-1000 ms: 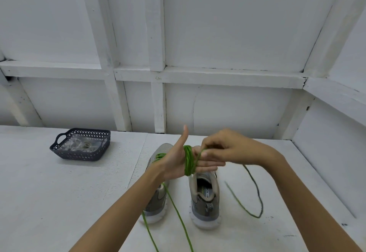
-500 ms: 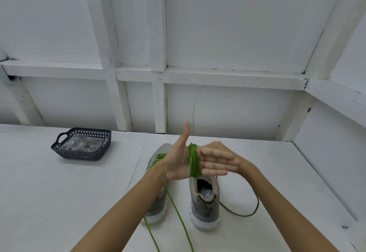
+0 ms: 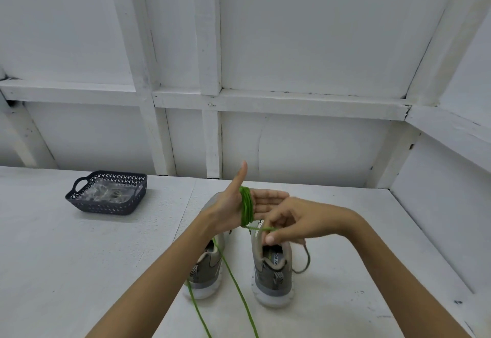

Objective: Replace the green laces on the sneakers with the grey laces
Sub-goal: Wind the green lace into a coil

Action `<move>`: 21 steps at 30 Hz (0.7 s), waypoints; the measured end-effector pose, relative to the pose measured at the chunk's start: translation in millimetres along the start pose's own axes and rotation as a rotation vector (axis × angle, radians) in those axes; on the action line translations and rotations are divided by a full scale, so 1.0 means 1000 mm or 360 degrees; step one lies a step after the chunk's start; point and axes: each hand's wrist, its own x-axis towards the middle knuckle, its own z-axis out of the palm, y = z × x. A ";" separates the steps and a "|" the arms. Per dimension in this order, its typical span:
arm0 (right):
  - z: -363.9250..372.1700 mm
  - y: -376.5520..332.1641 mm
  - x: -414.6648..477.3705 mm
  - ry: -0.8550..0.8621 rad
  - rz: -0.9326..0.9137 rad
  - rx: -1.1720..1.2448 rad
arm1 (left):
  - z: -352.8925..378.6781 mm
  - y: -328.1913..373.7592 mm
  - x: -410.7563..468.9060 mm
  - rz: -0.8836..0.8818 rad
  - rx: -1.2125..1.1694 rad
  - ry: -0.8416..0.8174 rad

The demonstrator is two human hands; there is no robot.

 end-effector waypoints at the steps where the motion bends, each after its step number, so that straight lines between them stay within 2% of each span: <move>1: -0.005 -0.002 0.000 0.0064 -0.0039 0.0006 | 0.001 -0.003 0.000 -0.0025 0.0035 0.0033; 4: -0.022 -0.012 0.000 0.0241 -0.0138 0.0044 | 0.001 -0.010 0.000 -0.0080 0.0032 -0.0036; 8: -0.036 -0.010 0.010 0.0555 -0.0158 -0.0067 | 0.000 -0.018 -0.001 -0.0178 0.0009 -0.0339; 14: -0.032 0.013 0.032 0.0815 -0.0101 0.0004 | 0.016 -0.013 -0.007 -0.0207 -0.0006 -0.0688; 16: -0.022 0.022 0.037 0.0782 -0.0024 0.0107 | 0.022 -0.009 -0.009 -0.0166 -0.0061 -0.0722; 21: 0.024 0.057 0.039 0.0457 0.0198 0.0289 | 0.023 0.002 -0.009 0.0037 -0.0322 -0.0700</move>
